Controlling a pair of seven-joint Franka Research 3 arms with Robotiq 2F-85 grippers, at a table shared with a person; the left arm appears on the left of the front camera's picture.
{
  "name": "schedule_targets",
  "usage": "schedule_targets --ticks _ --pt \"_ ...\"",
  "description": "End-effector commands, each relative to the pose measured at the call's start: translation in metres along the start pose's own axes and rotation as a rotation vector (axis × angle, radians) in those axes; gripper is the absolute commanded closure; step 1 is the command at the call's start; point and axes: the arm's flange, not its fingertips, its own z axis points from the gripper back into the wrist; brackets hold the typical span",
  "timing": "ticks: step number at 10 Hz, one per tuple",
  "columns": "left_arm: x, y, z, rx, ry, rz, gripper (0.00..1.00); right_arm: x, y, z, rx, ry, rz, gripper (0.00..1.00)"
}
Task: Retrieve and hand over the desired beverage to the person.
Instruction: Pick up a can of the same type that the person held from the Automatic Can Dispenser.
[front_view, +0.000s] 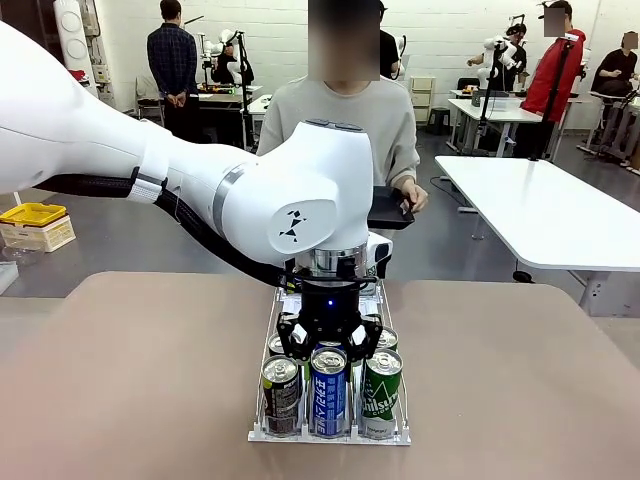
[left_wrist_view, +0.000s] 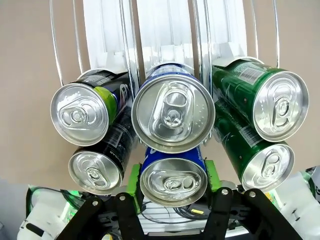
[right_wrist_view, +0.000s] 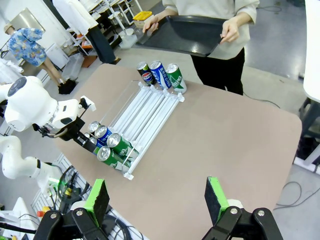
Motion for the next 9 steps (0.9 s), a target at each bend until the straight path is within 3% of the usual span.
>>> schedule_targets --ticks 1,3,5,7,9 --pt "-0.011 -0.003 0.022 0.048 0.043 -0.076 1.0 0.003 0.0 -0.001 0.037 -0.023 0.011 0.0" --pt "-0.037 -0.008 0.101 -0.007 0.01 -0.151 1.0 0.003 0.0 -0.001 0.037 -0.023 0.011 0.0" --pt "-0.041 -0.011 0.174 -0.003 -0.017 -0.14 1.0 0.003 0.0 -0.001 0.037 -0.023 0.011 0.0" --pt "-0.041 -0.017 0.229 0.01 -0.039 -0.105 1.0 0.003 0.0 -0.001 0.037 -0.023 0.011 0.0" --pt "-0.032 -0.021 0.259 0.014 -0.085 -0.073 1.0 0.003 0.0 -0.001 0.037 -0.023 0.011 0.0"
